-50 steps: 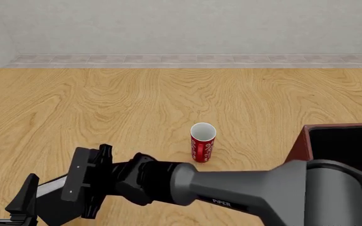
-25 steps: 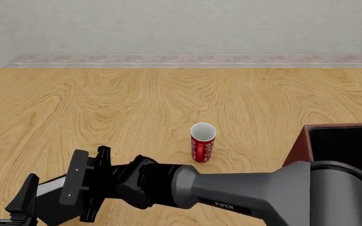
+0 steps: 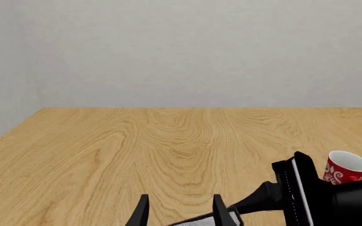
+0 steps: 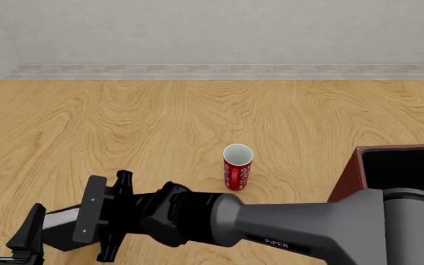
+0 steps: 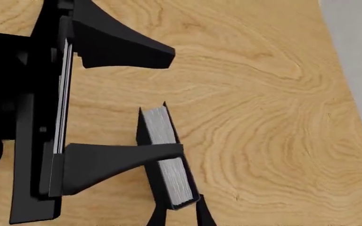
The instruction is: Pick up the book and place it in the left compartment of the caddy.
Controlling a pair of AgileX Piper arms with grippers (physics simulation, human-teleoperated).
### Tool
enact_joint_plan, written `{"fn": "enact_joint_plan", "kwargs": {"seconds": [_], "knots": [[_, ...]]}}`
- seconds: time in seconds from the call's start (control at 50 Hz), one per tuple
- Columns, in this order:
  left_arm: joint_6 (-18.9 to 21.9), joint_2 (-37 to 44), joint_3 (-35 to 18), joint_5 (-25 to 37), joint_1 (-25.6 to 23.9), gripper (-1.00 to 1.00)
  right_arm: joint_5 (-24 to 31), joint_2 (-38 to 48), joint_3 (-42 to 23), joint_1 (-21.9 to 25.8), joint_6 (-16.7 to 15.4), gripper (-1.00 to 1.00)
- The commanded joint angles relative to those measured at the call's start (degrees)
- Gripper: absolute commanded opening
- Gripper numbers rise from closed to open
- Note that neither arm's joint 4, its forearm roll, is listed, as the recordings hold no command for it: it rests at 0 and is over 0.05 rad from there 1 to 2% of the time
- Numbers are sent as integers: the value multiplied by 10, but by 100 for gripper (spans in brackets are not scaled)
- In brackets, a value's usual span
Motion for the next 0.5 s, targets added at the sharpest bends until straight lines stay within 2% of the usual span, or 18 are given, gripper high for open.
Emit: {"fn": "enact_joint_plan", "kwargs": {"seconds": [0.02, 0.5], "knots": [[0, 0, 0, 0, 0, 100, -3, -16, -2, -5, 17, -100], [0, 0, 0, 0, 0, 100, -4, -36, 1, -25, 6, -100]]}}
